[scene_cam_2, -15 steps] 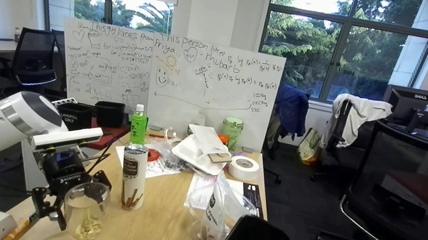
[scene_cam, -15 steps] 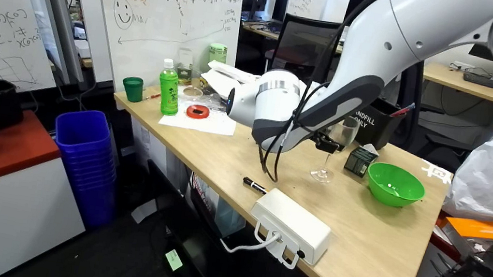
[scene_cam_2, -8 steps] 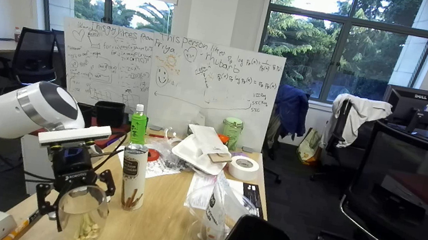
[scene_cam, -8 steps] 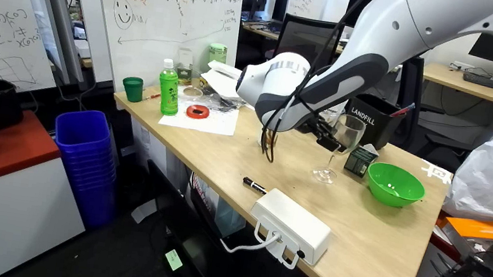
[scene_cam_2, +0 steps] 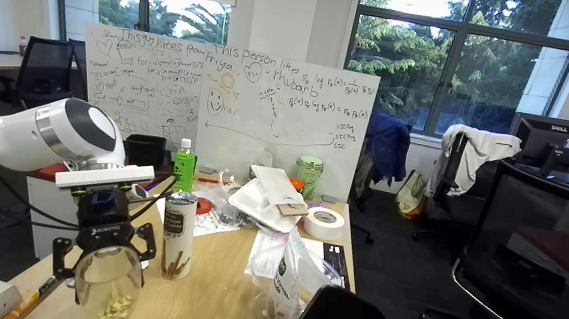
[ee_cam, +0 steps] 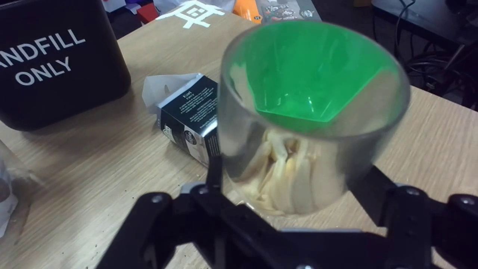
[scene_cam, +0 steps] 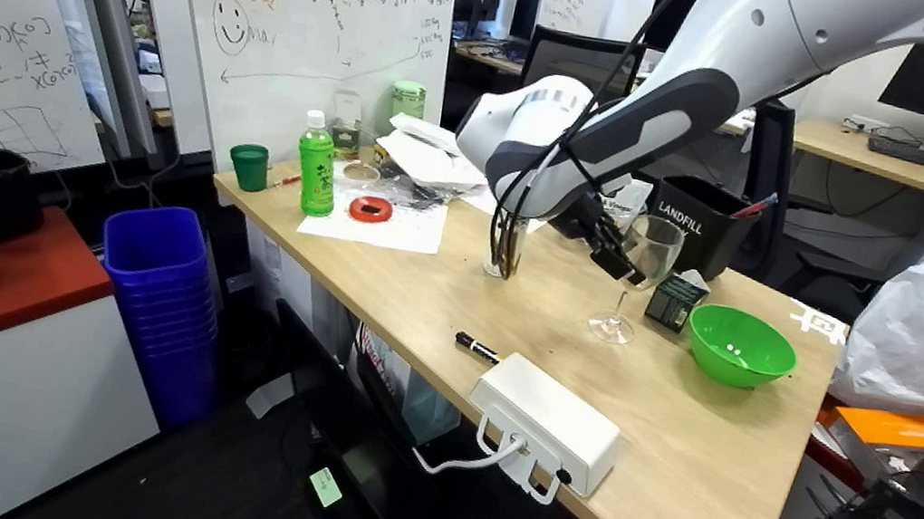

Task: Pick the cup and pour its contents into the green bowl

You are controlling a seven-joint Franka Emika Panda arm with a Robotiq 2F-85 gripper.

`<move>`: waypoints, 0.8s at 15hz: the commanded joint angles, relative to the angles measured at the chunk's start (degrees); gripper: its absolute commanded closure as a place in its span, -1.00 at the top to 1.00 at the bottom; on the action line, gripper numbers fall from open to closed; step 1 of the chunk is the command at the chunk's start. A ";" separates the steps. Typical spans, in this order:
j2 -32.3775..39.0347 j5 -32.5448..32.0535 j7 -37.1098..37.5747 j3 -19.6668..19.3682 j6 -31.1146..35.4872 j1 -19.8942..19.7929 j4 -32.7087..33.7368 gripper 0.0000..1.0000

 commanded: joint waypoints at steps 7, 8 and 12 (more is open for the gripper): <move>0.07 3.16 1.32 -1.14 2.97 -0.38 -0.27 1.00; 0.30 3.06 1.43 -1.37 2.83 -0.25 -0.14 1.00; 1.05 1.56 3.23 -2.71 2.06 0.74 -0.06 1.00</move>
